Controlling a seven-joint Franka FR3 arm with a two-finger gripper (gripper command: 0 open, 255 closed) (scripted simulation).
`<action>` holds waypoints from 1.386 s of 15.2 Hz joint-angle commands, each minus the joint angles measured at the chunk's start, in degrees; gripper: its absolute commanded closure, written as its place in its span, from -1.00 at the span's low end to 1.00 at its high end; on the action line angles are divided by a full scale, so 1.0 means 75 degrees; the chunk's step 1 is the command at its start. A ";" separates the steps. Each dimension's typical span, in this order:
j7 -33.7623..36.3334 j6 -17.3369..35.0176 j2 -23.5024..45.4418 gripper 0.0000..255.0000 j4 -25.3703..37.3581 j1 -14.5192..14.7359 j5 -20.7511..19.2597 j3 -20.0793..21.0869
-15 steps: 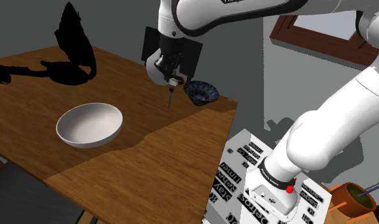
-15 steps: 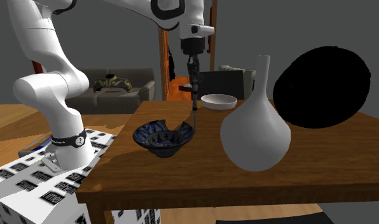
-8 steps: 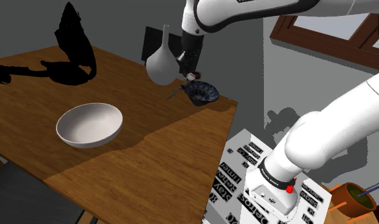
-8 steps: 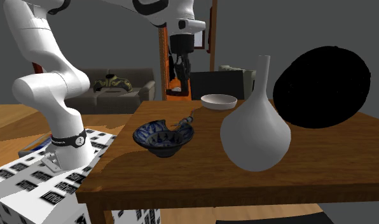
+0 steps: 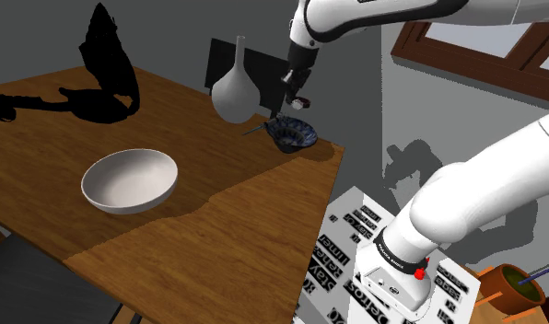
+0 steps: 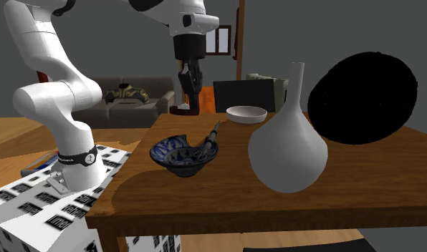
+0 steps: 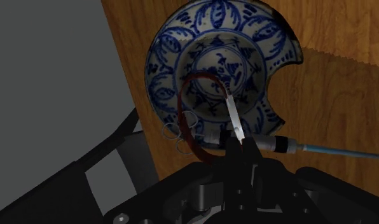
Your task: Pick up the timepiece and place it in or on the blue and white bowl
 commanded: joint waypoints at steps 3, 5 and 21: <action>-0.0015 0.0400 0.0089 1.00 -0.0309 -0.0020 -0.0026 -0.0024; 0.0006 0.0610 0.0141 1.00 -0.0468 -0.0022 -0.0038 -0.0020; 0.0124 0.1639 0.0492 1.00 -0.1151 -0.0041 -0.0120 0.0004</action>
